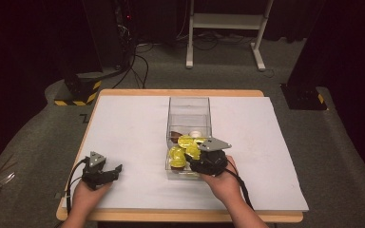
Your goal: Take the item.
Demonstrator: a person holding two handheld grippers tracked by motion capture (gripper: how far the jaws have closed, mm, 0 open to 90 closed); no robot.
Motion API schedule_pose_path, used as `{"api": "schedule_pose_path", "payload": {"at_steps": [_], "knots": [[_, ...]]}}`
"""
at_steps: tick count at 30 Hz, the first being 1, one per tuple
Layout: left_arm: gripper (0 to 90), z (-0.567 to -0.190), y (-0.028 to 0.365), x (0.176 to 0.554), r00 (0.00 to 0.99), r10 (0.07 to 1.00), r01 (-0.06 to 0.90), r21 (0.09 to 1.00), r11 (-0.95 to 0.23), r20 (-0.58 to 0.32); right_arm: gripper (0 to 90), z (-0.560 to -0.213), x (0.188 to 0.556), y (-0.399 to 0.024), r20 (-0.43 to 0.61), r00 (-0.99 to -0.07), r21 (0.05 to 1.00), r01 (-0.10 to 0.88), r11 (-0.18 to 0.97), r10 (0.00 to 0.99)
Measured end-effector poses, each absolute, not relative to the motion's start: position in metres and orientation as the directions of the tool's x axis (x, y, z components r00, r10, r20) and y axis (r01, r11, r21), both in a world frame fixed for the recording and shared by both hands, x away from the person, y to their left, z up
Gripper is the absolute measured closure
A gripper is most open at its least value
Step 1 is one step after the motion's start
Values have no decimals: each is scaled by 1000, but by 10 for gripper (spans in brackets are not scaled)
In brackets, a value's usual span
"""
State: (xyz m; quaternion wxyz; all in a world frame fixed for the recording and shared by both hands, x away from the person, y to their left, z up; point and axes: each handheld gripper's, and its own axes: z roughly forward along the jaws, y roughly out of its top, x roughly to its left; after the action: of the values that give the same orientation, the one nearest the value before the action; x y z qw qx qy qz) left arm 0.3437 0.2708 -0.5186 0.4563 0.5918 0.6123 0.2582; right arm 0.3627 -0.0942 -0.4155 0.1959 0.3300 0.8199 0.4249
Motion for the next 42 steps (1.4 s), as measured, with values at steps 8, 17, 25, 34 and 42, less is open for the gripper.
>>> {"api": "schedule_pose_path", "payload": {"at_steps": [8,17,25,34,42], "knots": [[264,-518,272,343,124,962,499,853,153,-245,386,-413,360,-99,-30,-711,856,344,385,702],[264,-518,272,344,125,961,499,853,153,-245,386,-412,359,-97,-25,-719,872,324,366,695],[263,-518,273,344,127,962,498,854,149,-242,386,-412,358,-98,-23,-719,880,315,355,695],[263,-518,272,344,124,962,499,853,153,-245,386,-405,354,-103,-25,-719,896,292,335,695],[263,-518,273,344,128,962,500,854,146,-240,387,-404,354,-106,-19,-716,904,285,317,698]]}}
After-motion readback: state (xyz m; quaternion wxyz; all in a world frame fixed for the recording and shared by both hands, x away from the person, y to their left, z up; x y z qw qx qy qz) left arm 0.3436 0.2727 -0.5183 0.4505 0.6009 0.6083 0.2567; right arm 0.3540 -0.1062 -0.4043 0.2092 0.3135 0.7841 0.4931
